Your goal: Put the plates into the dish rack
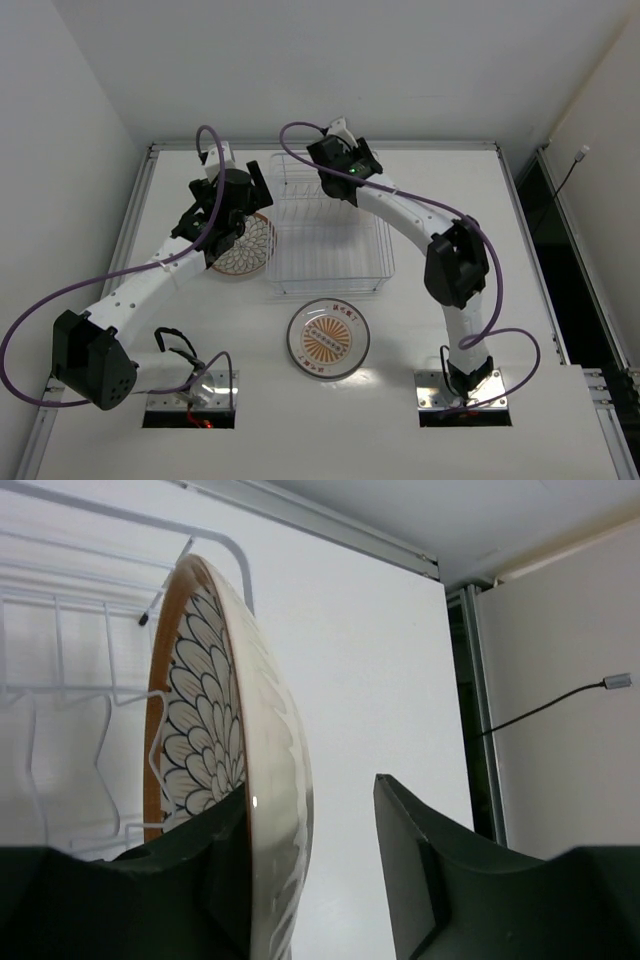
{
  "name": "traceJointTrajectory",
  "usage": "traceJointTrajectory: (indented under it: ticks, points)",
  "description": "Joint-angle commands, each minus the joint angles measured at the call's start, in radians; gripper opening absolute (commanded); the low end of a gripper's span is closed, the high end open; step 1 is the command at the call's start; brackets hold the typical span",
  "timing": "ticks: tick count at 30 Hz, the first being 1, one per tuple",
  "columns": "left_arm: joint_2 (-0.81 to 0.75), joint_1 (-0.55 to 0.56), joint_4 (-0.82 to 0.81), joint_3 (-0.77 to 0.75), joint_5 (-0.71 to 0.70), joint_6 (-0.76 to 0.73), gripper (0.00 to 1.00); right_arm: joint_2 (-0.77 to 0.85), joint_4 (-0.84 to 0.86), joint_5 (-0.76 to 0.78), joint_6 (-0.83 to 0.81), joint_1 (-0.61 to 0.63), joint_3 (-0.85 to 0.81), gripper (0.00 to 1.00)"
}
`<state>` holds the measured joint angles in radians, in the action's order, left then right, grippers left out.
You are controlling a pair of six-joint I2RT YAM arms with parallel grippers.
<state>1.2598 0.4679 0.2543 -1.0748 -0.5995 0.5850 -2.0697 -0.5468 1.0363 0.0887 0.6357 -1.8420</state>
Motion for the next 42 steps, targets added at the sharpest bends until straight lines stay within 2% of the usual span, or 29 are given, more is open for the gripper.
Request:
traceJointTrajectory:
  ticks: [1,6,8,12,15,16,18,20,21,24,27,33,35,36,37,42]
  points:
    - [-0.030,0.000,-0.023,0.001,-0.013,0.015,1.00,-0.010,-0.019,0.016,0.008,-0.011,-0.005,0.35]
    - [-0.030,0.000,-0.023,0.001,-0.013,0.015,1.00,-0.062,-0.056,0.039,-0.001,-0.011,-0.078,0.27]
    - [-0.030,0.000,-0.023,0.001,-0.013,0.015,1.00,-0.063,-0.056,0.039,-0.012,-0.011,-0.101,0.20]
    - [-0.030,0.000,-0.023,0.001,-0.013,0.015,1.00,-0.072,-0.067,0.039,-0.021,-0.021,-0.121,0.14]
    - [-0.030,0.000,-0.023,0.001,-0.013,0.015,1.00,-0.095,-0.090,0.030,-0.021,-0.021,-0.172,0.14]
    - [-0.030,0.000,-0.023,0.001,-0.013,0.015,1.00,-0.095,-0.090,0.030,-0.021,-0.021,-0.181,0.16]
    - [-0.030,0.000,-0.023,0.001,-0.013,0.015,1.00,-0.104,-0.107,0.030,-0.021,-0.030,-0.194,0.35]
    - [-0.030,0.000,-0.023,0.001,-0.013,0.015,1.00,-0.095,-0.107,0.030,-0.021,-0.030,-0.183,0.48]
    - [-0.030,0.000,-0.023,0.001,-0.013,0.015,1.00,-0.083,-0.107,0.039,-0.012,-0.021,-0.166,0.50]
    - [-0.030,0.000,-0.023,0.001,-0.013,0.015,1.00,-0.070,-0.107,0.039,-0.003,-0.021,-0.143,0.51]
    - [-0.030,0.000,-0.023,0.001,-0.013,0.015,1.00,-0.059,-0.107,0.027,0.008,-0.021,-0.143,0.42]
    - [-0.030,0.000,-0.023,0.001,-0.013,0.015,1.00,-0.059,-0.180,0.027,0.080,-0.030,-0.178,0.41]
    - [-0.030,0.000,-0.023,0.001,-0.013,0.015,1.00,-0.049,-0.189,-0.002,0.101,-0.030,-0.178,0.45]
    - [-0.030,0.000,-0.023,0.001,-0.013,0.015,1.00,-0.037,-0.200,-0.002,0.112,-0.021,-0.178,0.54]
    - [-0.030,0.000,-0.023,0.001,-0.003,0.015,1.00,-0.036,-0.200,-0.002,0.112,-0.021,-0.178,0.57]
    - [-0.030,0.000,-0.023,0.001,-0.003,0.015,1.00,-0.026,-0.191,-0.050,0.137,0.018,-0.189,0.62]
